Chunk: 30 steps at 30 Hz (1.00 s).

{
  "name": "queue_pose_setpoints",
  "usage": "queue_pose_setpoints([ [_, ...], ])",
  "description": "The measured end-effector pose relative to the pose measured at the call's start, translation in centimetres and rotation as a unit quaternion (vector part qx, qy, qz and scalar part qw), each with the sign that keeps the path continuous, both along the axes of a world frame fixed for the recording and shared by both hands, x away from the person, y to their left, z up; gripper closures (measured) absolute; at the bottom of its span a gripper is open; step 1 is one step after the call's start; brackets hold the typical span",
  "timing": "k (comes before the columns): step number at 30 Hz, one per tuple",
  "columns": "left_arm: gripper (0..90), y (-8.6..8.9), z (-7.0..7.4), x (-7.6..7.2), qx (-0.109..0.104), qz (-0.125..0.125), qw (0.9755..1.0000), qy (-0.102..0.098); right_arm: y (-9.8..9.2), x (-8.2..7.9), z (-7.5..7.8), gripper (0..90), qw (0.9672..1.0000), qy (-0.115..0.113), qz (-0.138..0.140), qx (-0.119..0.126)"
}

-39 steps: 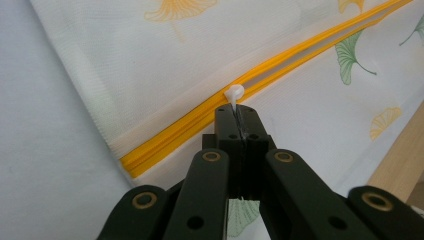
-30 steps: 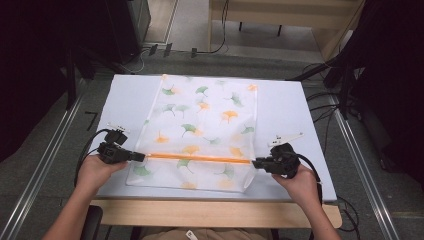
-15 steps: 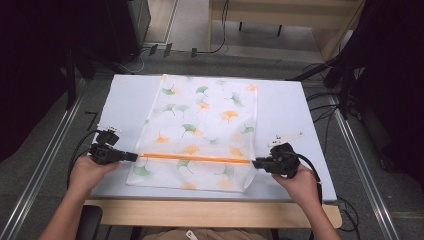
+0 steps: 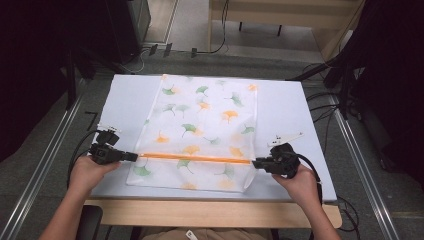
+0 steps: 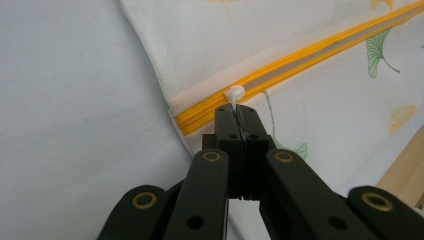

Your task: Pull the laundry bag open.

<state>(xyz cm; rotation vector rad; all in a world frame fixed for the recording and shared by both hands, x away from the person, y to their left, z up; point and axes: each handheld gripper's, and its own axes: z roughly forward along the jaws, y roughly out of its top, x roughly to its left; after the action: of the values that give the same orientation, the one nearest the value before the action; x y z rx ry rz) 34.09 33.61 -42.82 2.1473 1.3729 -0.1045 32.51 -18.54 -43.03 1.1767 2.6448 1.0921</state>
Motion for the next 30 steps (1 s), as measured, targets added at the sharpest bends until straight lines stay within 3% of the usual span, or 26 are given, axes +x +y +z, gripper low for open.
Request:
queue_pose_setpoints([
  [7, 90.0, 0.2, -0.1, 0.1, -0.001, 0.0, 1.0, 0.002, 0.0, 0.0, 0.0, 84.4, 1.0, 0.0, 0.0, 0.0],
  [19, 90.0, 2.0, -0.1, -0.3, 0.001, 0.028, 0.9996, 0.001, -0.3, 0.2, -0.1, 84.4, 1.0, 0.002, -0.007, 0.0],
  [30, 90.0, 1.2, -0.1, -0.4, 0.002, 0.012, 0.9999, 0.001, -0.9, 0.6, -0.6, 83.6, 0.9997, 0.008, -0.02, -0.012],
])
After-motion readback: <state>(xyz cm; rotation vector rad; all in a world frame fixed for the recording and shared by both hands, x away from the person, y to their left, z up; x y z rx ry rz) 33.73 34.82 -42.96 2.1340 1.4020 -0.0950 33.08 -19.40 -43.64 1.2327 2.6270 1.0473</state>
